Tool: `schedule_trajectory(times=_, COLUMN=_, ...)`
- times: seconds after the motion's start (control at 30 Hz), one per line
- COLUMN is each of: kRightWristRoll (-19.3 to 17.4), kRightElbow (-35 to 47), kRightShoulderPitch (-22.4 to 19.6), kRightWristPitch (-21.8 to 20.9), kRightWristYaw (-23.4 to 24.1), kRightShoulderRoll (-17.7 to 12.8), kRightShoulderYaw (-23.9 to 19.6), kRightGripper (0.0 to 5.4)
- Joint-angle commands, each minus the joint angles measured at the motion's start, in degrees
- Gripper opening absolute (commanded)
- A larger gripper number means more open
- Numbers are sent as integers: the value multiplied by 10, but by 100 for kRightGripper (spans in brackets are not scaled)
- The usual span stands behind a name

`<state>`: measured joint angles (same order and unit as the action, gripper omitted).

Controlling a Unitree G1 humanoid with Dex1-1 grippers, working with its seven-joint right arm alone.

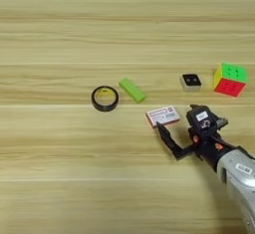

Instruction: Move the objects on the table

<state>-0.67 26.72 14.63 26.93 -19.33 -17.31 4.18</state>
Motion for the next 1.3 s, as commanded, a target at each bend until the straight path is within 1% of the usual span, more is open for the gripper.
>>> schedule_trajectory(times=0.03, kRightWristRoll=8, kRightElbow=16, kRightShoulderPitch=-18, kRightWristPitch=-9, kRightWristYaw=4, kRightShoulderRoll=-10, kRightShoulderYaw=-2, kRightGripper=537)
schedule_trajectory(times=0.23, kRightWristRoll=20, kRightElbow=6, kRightShoulderPitch=-20, kRightWristPitch=0, kRightWristYaw=12, kRightShoulderRoll=-8, kRightShoulderYaw=-3, kRightGripper=537)
schedule_trajectory(times=0.43, kRightWristRoll=23, kRightElbow=6, kRightShoulderPitch=-21, kRightWristPitch=0, kRightWristYaw=12, kRightShoulderRoll=-6, kRightShoulderYaw=-4, kRightGripper=537)
schedule_trajectory(times=0.57, kRightWristRoll=27, kRightElbow=-24, kRightShoulderPitch=-29, kRightWristPitch=-1, kRightWristYaw=21, kRightShoulderRoll=0, kRightShoulderYaw=-9, kRightGripper=537)
schedule_trajectory(times=1.03, kRightWristRoll=38, kRightElbow=-88, kRightShoulderPitch=-53, kRightWristPitch=-35, kRightWristYaw=37, kRightShoulderRoll=13, kRightShoulderYaw=5, kRightGripper=537)
schedule_trajectory(times=1.3, kRightWristRoll=42, kRightElbow=-152, kRightShoulderPitch=-85, kRightWristPitch=-64, kRightWristYaw=51, kRightShoulderRoll=26, kRightShoulderYaw=2, kRightGripper=537)
